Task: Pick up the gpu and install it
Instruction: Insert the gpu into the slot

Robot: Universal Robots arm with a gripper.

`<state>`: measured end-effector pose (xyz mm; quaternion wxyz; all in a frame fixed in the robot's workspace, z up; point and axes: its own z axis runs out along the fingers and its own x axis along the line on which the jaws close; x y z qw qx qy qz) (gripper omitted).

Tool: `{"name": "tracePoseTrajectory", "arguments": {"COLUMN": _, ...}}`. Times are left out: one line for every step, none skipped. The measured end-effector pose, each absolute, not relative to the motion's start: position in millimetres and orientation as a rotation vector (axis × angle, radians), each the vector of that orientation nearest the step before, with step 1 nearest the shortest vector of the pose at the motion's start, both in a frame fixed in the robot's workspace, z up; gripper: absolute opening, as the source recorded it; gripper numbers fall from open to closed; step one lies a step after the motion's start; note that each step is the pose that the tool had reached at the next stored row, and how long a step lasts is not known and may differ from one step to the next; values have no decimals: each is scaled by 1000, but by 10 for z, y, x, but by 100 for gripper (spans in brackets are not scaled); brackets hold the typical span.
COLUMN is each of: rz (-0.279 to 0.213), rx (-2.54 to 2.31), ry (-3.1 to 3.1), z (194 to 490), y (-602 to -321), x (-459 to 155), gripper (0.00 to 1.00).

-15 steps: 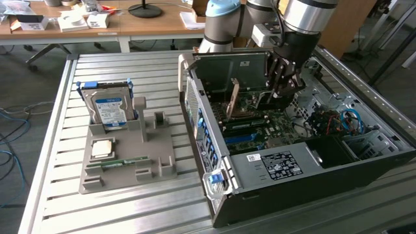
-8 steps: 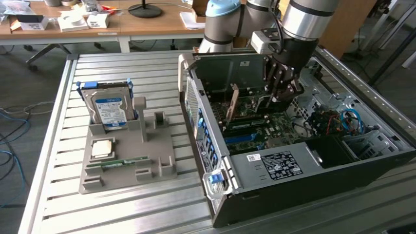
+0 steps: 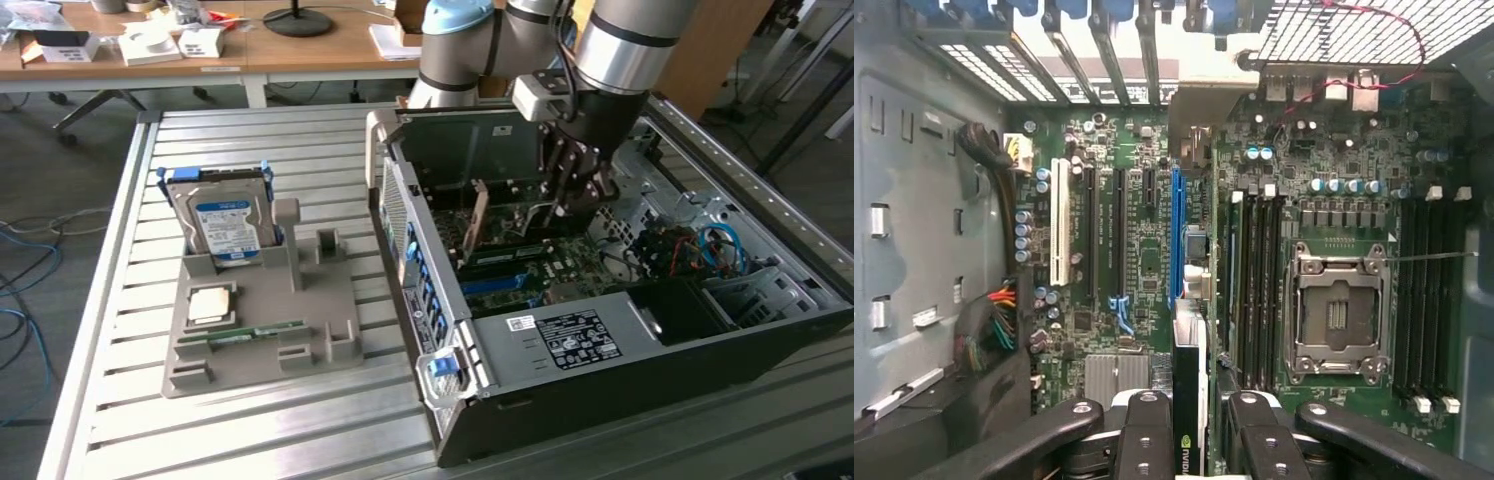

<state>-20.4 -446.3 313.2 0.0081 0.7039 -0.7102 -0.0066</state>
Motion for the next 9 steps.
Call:
{"name": "tracePoseTrajectory", "arguments": {"rz": -21, "rx": 2200, "ry": -2220, "z": 3127, "y": -4463, "x": -205, "gripper": 26}}
{"name": "tracePoseTrajectory", "arguments": {"rz": -21, "rx": 2200, "ry": -2220, "z": 3128, "y": -4463, "x": -205, "gripper": 26}}
{"name": "tracePoseTrajectory", "arguments": {"rz": -21, "rx": 2200, "ry": -2220, "z": 3128, "y": -4463, "x": -205, "gripper": 26}}
{"name": "tracePoseTrajectory", "arguments": {"rz": -21, "rx": 2200, "ry": -2220, "z": 3128, "y": -4463, "x": -205, "gripper": 26}}
{"name": "tracePoseTrajectory", "arguments": {"rz": -21, "rx": 2200, "ry": -2220, "z": 3128, "y": -4463, "x": -205, "gripper": 26}}
{"name": "tracePoseTrajectory", "arguments": {"rz": -21, "rx": 2200, "ry": -2220, "z": 3127, "y": -4463, "x": -205, "gripper": 26}}
{"name": "tracePoseTrajectory", "arguments": {"rz": -21, "rx": 2200, "ry": -2220, "z": 3123, "y": -4463, "x": -204, "gripper": 26}}
{"name": "tracePoseTrajectory", "arguments": {"rz": -21, "rx": 2200, "ry": -2220, "z": 3116, "y": -4463, "x": -205, "gripper": 26}}
{"name": "tracePoseTrajectory", "arguments": {"rz": -21, "rx": 2200, "ry": -2220, "z": 3107, "y": -4463, "x": -205, "gripper": 26}}
